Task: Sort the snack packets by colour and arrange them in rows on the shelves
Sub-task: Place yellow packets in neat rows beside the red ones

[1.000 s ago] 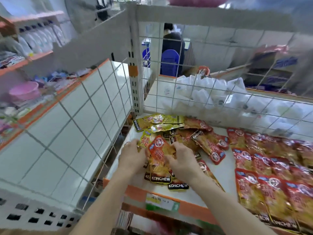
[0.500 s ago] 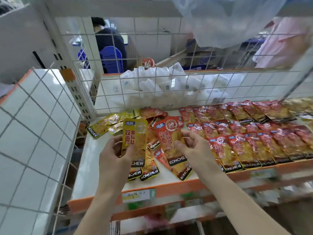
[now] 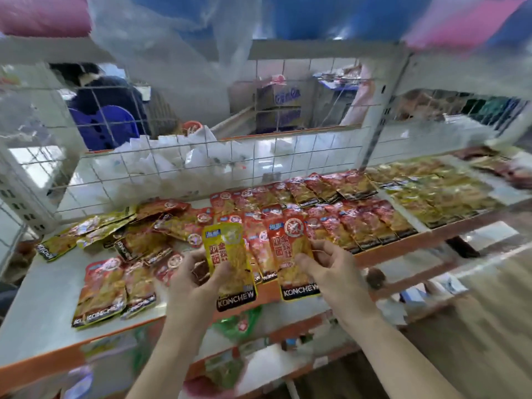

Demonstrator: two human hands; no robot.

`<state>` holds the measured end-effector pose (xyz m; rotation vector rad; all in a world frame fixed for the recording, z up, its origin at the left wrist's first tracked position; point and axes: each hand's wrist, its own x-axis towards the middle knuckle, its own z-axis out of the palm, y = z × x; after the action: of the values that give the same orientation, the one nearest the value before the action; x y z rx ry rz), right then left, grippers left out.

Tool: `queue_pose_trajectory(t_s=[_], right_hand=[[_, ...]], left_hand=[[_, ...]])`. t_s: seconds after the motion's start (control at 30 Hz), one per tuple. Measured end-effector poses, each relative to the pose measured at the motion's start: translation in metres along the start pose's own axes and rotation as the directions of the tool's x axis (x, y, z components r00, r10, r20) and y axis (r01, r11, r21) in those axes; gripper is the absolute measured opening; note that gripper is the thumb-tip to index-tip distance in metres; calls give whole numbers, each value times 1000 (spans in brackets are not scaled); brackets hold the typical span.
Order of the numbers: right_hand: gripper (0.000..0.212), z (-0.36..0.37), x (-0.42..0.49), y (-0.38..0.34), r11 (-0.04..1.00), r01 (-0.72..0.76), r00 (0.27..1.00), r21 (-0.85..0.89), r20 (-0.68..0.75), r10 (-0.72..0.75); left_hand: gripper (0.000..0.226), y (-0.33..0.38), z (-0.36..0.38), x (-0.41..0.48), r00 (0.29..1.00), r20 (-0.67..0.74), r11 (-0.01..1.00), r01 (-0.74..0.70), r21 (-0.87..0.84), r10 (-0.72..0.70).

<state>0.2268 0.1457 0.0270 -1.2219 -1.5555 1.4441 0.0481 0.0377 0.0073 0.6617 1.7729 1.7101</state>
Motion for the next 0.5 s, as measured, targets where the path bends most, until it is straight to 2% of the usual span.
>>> queue_pose_trajectory(t_s=[0.27, 0.37, 0.5], right_hand=[[13, -88, 1, 4, 998, 49, 998, -35, -36, -51], [17, -103, 6, 7, 999, 41, 998, -34, -37, -43], [9, -109, 21, 9, 999, 34, 999, -8, -21, -35]], left_hand=[[15, 6, 73, -30, 998, 55, 1000, -24, -2, 24], [15, 12, 87, -36, 997, 75, 999, -20, 30, 18], [17, 16, 97, -28, 997, 80, 998, -6, 66, 0]])
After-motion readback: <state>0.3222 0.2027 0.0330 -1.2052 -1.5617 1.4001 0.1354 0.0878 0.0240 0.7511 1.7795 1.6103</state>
